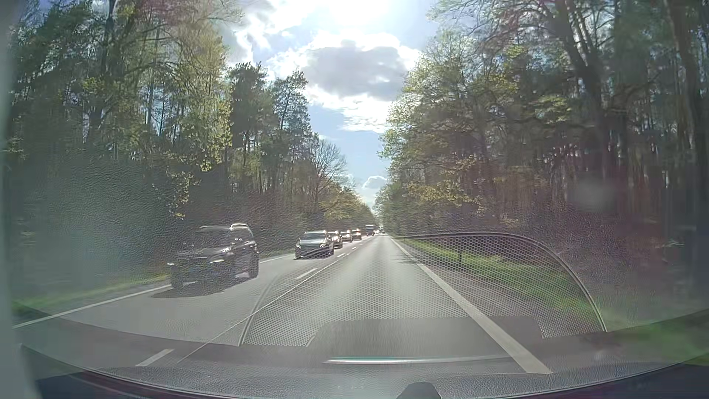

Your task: Follow the waypoints while adhering to traffic rules and regulations

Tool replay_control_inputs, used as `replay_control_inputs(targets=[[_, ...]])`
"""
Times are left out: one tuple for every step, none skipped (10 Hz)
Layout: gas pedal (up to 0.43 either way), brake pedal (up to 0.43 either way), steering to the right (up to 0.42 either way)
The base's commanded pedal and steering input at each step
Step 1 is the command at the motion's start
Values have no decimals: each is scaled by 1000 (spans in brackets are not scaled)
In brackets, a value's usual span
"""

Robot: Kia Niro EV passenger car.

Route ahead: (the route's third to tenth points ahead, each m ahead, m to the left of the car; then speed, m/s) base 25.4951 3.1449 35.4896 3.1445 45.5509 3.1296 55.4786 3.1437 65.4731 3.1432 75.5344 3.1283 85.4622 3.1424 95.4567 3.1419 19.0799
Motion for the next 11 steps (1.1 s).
replay_control_inputs(targets=[[280,0,-4],[280,0,-4],[280,0,-4],[280,0,-4],[280,0,-4],[280,0,-4],[280,0,-4],[280,0,-4],[280,0,-4],[280,0,-3],[280,0,-3]])
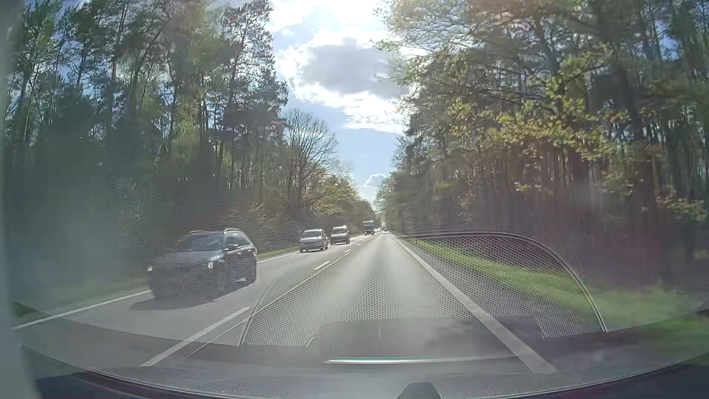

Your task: Follow the waypoints while adhering to traffic rules and regulations

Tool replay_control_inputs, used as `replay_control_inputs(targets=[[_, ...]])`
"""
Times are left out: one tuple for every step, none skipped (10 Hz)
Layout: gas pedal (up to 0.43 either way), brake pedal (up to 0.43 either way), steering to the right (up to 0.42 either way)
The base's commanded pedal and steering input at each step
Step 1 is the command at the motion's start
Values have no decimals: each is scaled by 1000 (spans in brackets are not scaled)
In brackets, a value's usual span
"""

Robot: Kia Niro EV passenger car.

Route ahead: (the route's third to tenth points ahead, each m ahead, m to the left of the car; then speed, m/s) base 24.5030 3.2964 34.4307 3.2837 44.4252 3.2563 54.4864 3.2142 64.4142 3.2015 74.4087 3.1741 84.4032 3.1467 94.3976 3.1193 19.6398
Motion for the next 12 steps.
replay_control_inputs(targets=[[280,0,-3],[268,0,-2],[268,0,-2],[268,0,-3],[268,0,-3],[268,0,-3],[268,0,-3],[268,0,-3],[260,0,-2],[260,0,-2],[260,0,-2],[260,0,-2]])
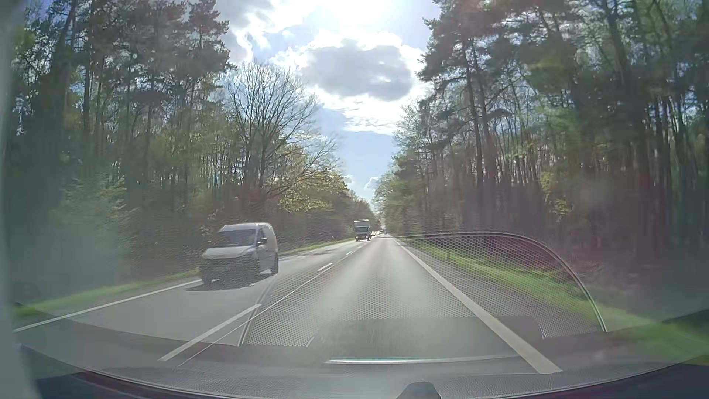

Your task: Follow the waypoints while adhering to traffic rules and regulations

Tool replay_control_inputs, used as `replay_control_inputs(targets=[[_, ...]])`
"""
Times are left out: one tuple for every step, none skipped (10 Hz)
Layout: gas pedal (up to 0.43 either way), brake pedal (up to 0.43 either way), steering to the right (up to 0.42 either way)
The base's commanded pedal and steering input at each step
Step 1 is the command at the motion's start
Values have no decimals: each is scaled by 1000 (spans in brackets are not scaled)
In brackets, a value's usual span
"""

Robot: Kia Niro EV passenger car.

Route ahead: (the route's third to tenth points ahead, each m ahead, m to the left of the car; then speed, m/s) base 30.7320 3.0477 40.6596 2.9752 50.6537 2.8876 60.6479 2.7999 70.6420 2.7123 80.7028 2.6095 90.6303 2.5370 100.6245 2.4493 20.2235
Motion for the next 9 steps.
replay_control_inputs(targets=[[260,0,-2],[260,0,-2],[260,0,-2],[260,0,-3],[260,0,-3],[260,0,-3],[260,0,-3],[260,0,-3],[260,0,-2]])
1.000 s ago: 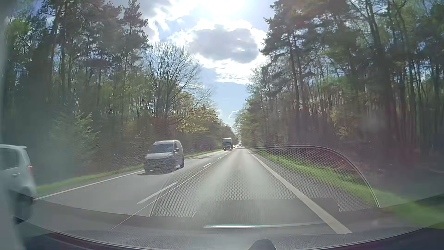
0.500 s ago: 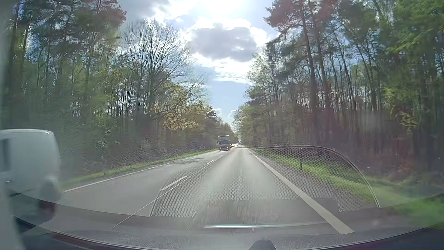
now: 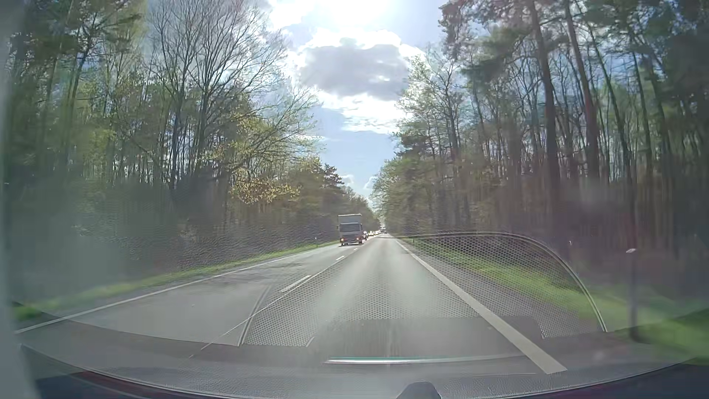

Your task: Follow the waypoints while adhering to traffic rules and regulations

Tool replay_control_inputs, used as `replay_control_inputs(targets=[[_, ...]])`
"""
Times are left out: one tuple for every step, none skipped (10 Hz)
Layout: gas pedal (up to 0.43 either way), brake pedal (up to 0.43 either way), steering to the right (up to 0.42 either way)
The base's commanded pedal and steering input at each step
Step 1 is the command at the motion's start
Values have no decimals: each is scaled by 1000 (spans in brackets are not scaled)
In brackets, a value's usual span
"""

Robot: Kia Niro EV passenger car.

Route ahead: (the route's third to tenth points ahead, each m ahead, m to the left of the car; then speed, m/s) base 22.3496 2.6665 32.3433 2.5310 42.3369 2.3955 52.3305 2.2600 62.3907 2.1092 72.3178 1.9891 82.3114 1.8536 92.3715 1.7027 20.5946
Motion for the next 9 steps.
replay_control_inputs(targets=[[248,0,-2],[228,0,-3],[209,0,-3],[189,0,-2],[157,0,-2],[138,0,-2],[130,0,-2],[130,0,-2],[130,0,-2]])
